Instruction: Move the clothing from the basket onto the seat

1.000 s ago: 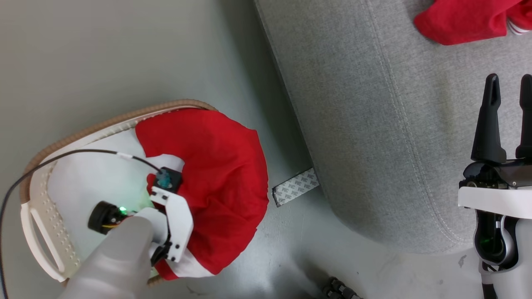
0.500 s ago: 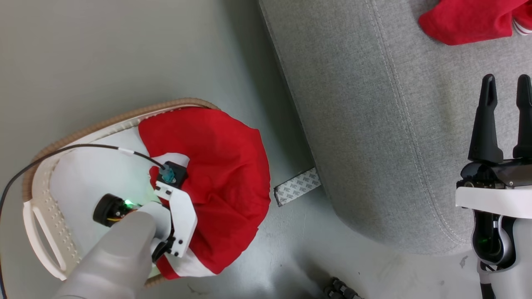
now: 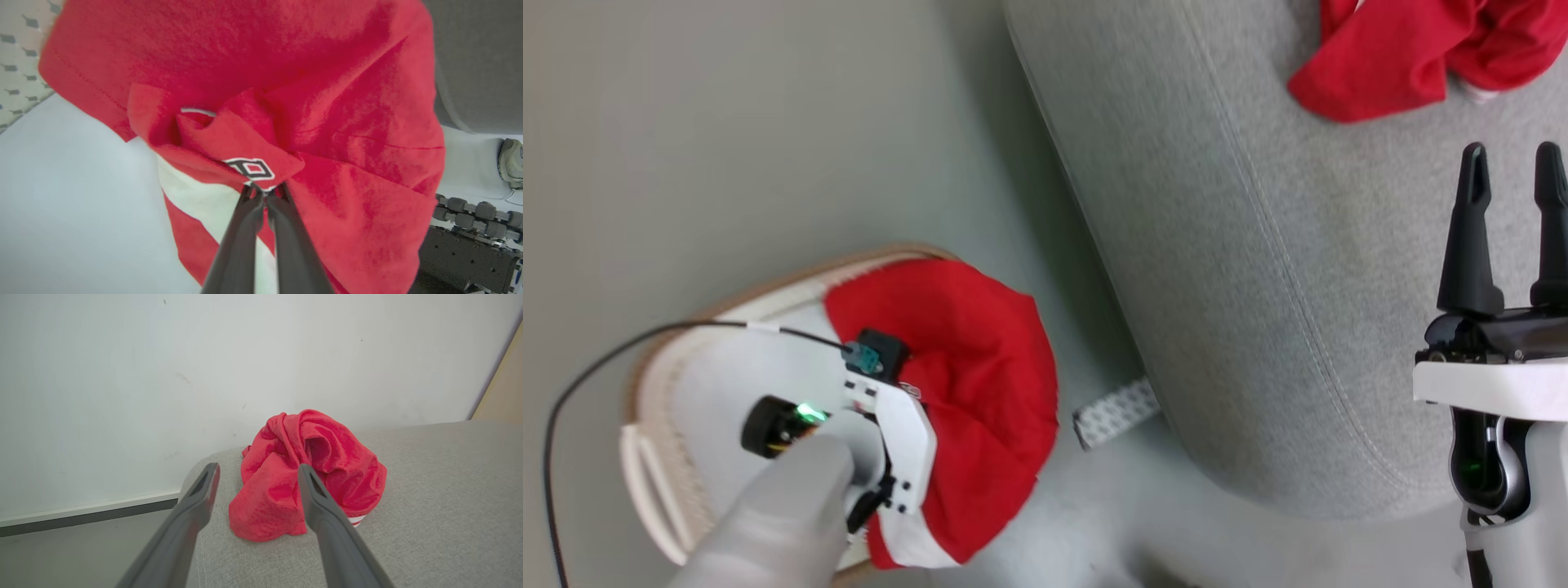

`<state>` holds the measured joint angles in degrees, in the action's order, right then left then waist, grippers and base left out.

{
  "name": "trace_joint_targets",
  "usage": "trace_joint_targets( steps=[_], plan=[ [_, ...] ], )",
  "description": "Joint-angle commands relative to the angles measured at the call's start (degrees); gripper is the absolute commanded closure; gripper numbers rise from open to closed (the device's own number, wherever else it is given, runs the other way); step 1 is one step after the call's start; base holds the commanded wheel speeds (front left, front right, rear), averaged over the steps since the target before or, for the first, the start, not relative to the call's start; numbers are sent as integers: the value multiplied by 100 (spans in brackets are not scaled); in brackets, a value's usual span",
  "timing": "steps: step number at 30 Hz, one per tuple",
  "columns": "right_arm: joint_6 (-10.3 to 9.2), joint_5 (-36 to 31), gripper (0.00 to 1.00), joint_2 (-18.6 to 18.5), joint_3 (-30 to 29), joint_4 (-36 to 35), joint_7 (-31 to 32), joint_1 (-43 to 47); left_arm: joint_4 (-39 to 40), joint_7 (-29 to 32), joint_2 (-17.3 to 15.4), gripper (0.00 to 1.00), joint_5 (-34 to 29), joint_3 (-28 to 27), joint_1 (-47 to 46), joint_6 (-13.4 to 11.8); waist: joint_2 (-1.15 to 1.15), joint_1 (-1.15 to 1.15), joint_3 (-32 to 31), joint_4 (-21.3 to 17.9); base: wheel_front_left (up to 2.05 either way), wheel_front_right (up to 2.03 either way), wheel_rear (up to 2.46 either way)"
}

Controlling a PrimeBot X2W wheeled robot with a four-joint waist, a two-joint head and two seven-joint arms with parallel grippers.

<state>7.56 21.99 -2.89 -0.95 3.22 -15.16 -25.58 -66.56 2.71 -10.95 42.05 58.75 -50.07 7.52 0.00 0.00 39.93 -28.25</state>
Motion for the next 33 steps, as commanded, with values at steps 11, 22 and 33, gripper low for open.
trace_joint_targets(
  steps=[11, 22, 33],
  plan=[
    [-14, -403, 0, -181, -21, 216, 3, 386, 431, -1096, 404, 100, 716, 181, 594, -9, 0, 0, -1777, 930, 0, 0, 0],
    [-14, -343, 0, -466, 98, 423, 4, 758, 979, -1752, 504, 100, 1062, 411, 876, -9, 0, 0, -2856, 1612, 0, 0, 0],
    [-14, -227, 0, -471, 240, 553, 3, 1074, 2161, -1789, 311, 100, 502, -447, 1021, -73, 0, 0, -3394, 1963, 0, 0, 0]
  ],
)
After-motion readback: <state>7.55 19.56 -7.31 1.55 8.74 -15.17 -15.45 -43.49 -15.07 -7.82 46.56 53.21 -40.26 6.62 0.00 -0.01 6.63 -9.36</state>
